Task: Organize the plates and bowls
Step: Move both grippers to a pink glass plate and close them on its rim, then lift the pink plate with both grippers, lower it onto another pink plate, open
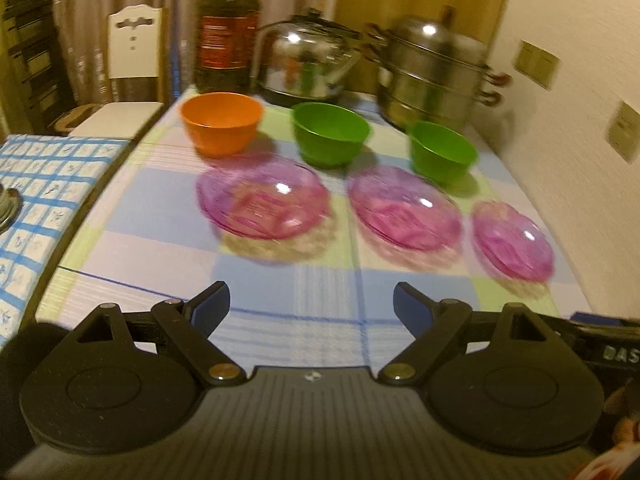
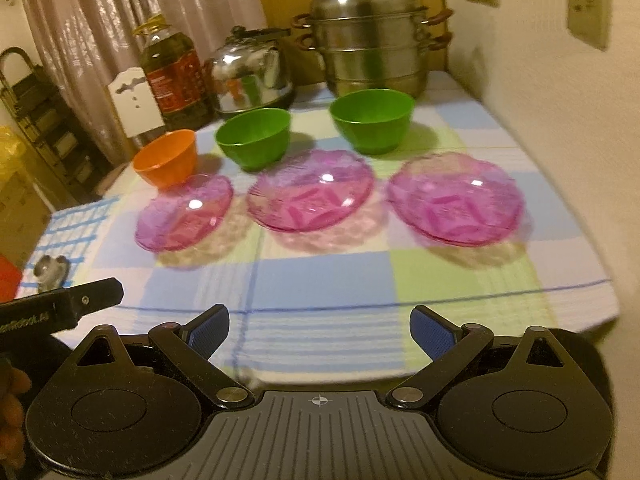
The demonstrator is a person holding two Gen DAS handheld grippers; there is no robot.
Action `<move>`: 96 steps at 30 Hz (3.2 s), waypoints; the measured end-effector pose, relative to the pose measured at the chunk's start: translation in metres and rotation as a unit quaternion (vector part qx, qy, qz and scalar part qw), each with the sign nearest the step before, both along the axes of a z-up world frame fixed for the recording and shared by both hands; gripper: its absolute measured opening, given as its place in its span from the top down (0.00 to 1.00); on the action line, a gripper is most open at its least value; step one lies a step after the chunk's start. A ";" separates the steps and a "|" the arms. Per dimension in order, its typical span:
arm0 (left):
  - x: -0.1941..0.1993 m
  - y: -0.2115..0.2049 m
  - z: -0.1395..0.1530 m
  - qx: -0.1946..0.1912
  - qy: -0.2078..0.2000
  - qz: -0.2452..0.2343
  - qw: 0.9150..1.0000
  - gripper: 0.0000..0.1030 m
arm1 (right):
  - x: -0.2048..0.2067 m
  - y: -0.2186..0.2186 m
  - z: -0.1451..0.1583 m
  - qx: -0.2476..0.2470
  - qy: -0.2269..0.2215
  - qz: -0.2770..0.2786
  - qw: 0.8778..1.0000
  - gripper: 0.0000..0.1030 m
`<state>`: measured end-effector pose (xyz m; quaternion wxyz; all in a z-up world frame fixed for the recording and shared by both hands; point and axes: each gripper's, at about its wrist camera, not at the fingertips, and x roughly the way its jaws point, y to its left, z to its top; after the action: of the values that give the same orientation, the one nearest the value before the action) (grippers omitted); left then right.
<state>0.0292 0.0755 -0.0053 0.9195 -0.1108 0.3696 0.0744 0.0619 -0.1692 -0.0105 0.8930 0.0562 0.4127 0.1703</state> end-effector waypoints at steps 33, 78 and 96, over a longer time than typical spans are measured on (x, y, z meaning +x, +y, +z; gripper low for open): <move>0.157 0.153 -0.104 -0.039 0.062 0.055 0.996 0.66 | 0.177 0.164 -0.111 0.094 0.099 0.039 0.990 0.58; 0.195 -0.005 -0.067 -0.038 0.024 -0.095 0.994 0.87 | 0.153 0.029 -0.060 0.043 0.007 -0.078 0.996 0.83; 0.223 -0.027 -0.090 -0.021 0.049 -0.095 0.994 0.87 | 0.175 0.020 -0.082 0.019 0.014 -0.094 0.995 0.83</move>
<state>0.2522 0.0487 -0.0951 0.9006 -0.0906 0.4247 -0.0157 0.2368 -0.1491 -0.0929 0.8978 0.1144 0.4151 0.0922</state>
